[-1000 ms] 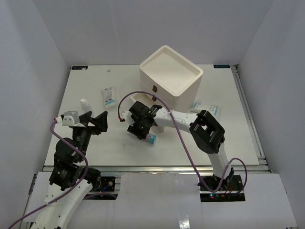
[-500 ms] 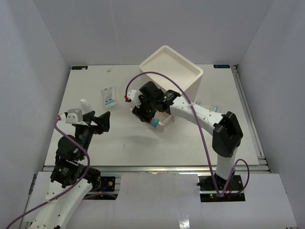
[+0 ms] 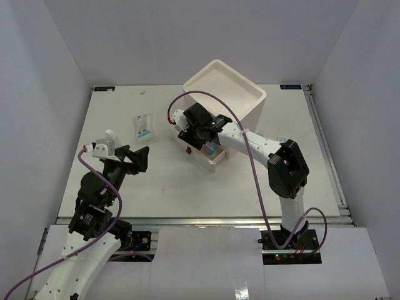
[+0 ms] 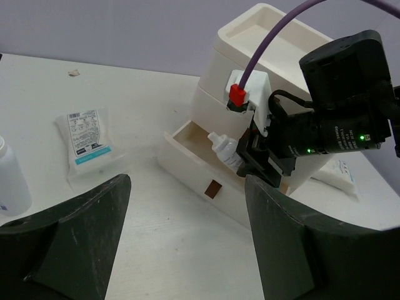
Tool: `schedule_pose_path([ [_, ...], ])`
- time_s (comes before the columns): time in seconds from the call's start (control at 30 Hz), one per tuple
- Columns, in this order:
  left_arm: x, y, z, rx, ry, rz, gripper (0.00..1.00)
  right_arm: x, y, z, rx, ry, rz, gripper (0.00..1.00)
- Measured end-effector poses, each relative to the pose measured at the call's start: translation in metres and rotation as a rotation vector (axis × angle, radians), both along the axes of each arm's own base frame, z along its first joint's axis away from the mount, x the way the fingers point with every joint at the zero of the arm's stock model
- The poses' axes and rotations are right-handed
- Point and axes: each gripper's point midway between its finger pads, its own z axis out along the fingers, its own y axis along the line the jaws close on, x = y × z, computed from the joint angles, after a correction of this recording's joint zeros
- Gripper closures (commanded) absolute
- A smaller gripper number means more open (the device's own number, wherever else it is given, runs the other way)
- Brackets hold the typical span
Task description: Organize the makeup
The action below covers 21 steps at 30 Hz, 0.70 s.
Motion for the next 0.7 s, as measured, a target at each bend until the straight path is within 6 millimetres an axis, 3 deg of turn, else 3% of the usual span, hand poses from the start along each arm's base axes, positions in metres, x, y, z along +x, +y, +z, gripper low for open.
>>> schedule_pose_path([
  [0.17,0.005,-0.006,-0.009,0.015,0.035,-0.023,0.17,0.002,0.001,-0.001,0.004,-0.002,-0.004,0.25],
  [0.27,0.009,-0.01,-0.018,0.027,0.068,-0.033,0.18,0.0,0.004,0.004,0.02,0.002,0.006,0.24],
  [0.43,0.02,-0.016,-0.039,0.039,0.154,-0.035,0.43,-0.017,0.01,0.025,0.097,0.059,0.079,0.21],
  [0.53,0.028,-0.02,-0.061,0.044,0.244,-0.027,0.56,-0.043,0.003,0.058,0.195,0.133,0.2,0.21],
  [0.63,0.036,-0.024,-0.097,0.054,0.398,-0.009,0.52,-0.072,-0.027,0.104,0.359,0.167,0.374,0.2],
  [0.7,0.04,-0.024,-0.121,0.068,0.503,0.014,0.36,-0.088,-0.058,0.119,0.42,0.172,0.429,0.2],
])
